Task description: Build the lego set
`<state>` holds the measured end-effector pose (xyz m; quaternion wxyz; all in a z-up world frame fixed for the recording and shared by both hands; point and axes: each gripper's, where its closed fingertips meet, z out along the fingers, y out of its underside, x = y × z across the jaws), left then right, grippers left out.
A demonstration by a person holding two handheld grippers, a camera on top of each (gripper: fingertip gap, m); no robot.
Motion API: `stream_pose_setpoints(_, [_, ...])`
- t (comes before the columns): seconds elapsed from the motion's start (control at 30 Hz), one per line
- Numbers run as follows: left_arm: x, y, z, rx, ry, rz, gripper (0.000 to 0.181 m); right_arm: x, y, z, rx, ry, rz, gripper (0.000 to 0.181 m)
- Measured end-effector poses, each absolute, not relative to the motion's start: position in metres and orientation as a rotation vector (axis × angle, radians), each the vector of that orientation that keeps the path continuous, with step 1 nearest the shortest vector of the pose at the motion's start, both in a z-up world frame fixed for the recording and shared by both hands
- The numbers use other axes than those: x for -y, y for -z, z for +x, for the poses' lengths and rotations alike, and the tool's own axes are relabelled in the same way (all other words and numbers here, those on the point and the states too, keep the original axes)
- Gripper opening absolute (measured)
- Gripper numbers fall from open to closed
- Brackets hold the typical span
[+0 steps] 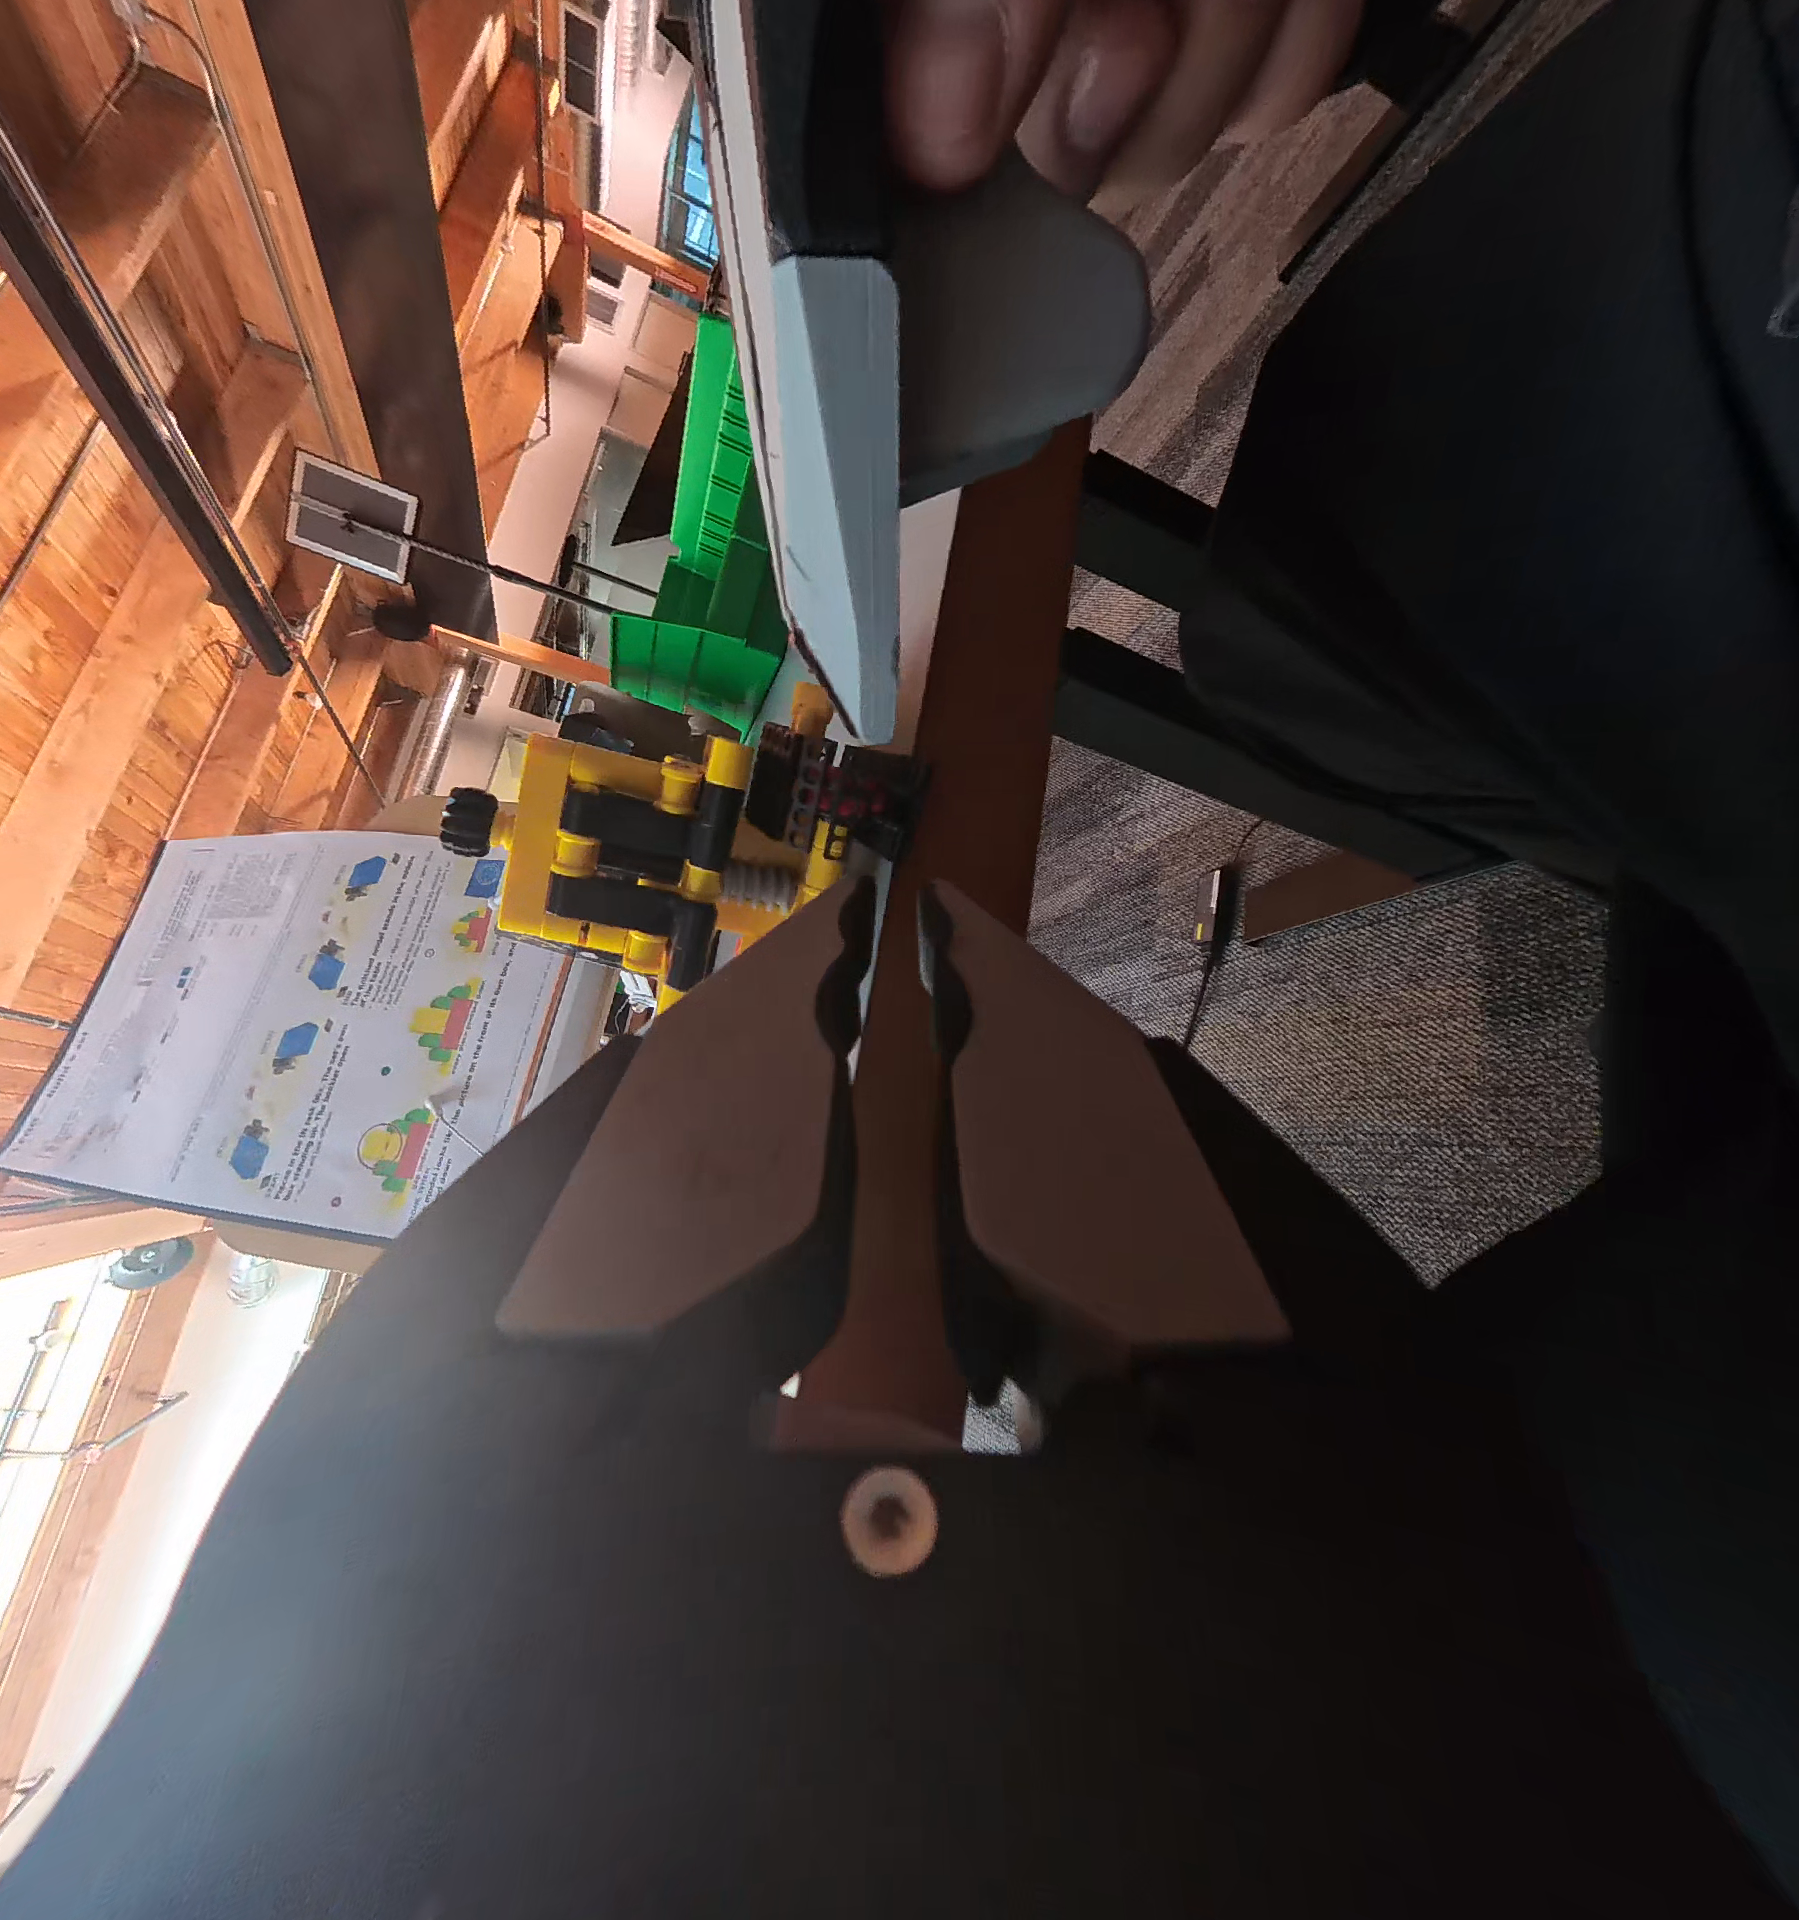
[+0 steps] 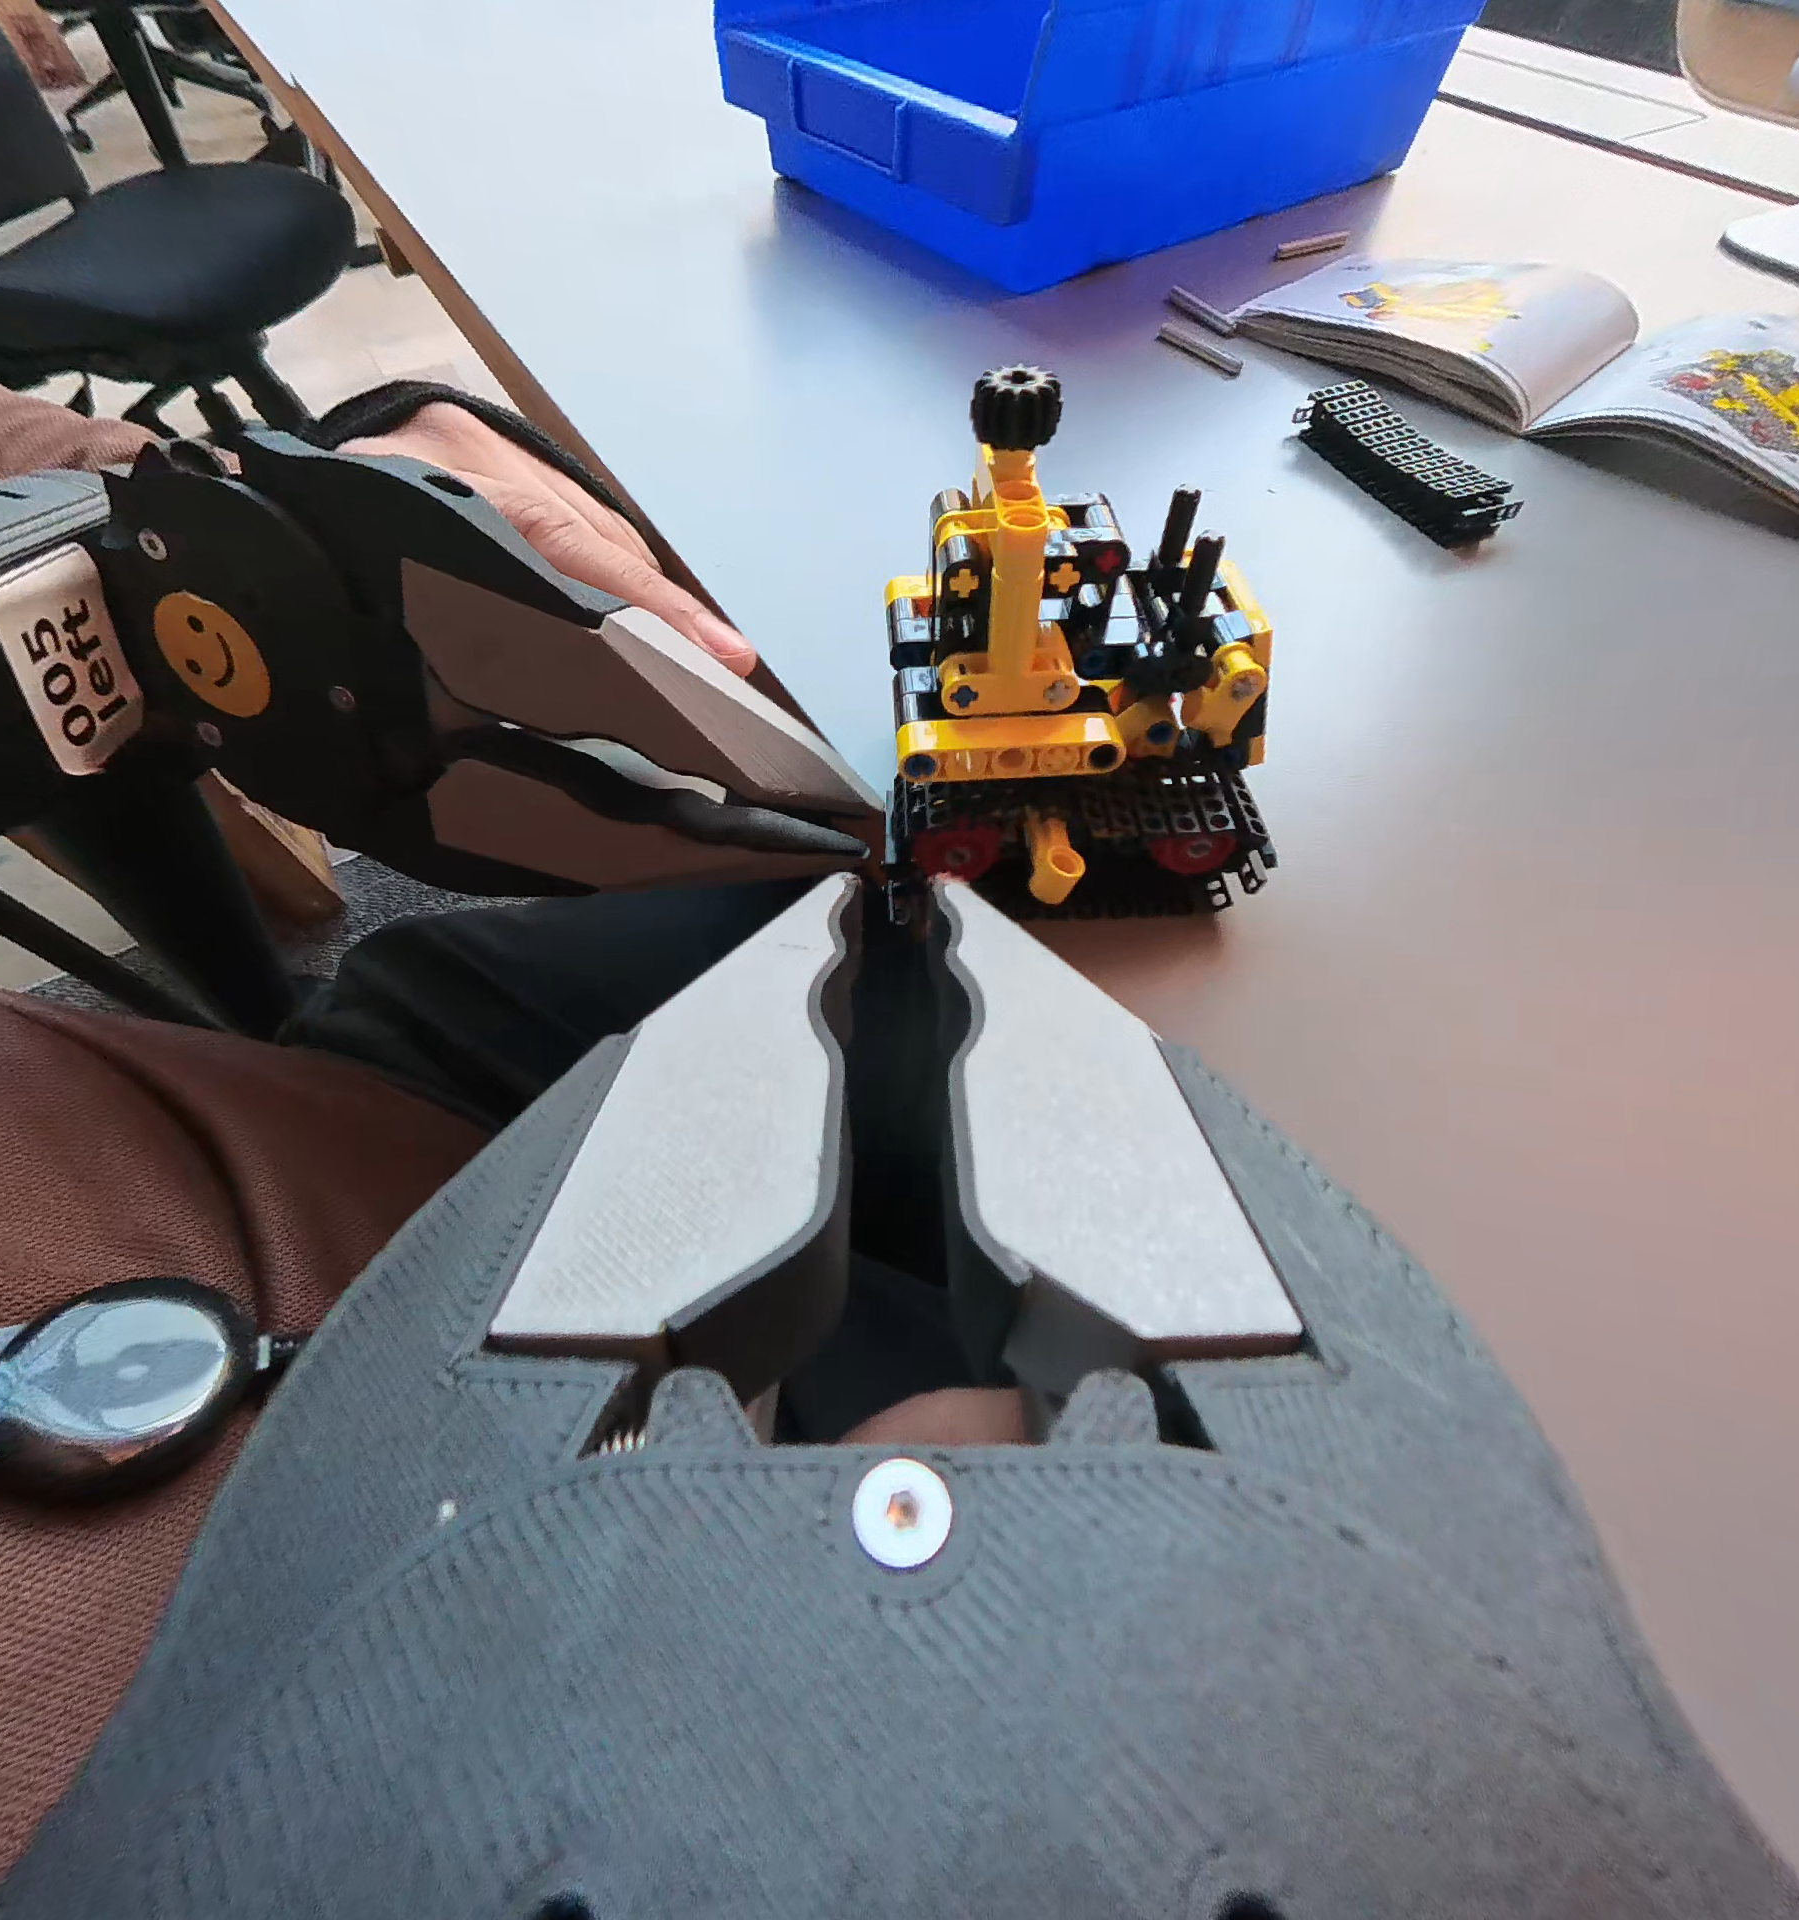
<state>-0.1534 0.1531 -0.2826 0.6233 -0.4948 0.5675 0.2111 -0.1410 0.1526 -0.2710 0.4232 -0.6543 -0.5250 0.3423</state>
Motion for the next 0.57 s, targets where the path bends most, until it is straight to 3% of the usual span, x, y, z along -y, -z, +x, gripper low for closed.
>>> stream_pose_setpoints(0.03, [-0.1538, 0.2829, -0.1537, -1.302, -0.485, -1.140, 0.005, -0.1533, 0.2704, -0.1410, 1.308, -0.860, -1.639, 0.010])
stream_pose_setpoints(0.57, [-0.1533, 0.2796, -0.1500, -1.310, -0.528, -1.091, 0.005, -0.1531, 0.2684, -0.1473, 1.301, -0.852, -1.628, 0.005])
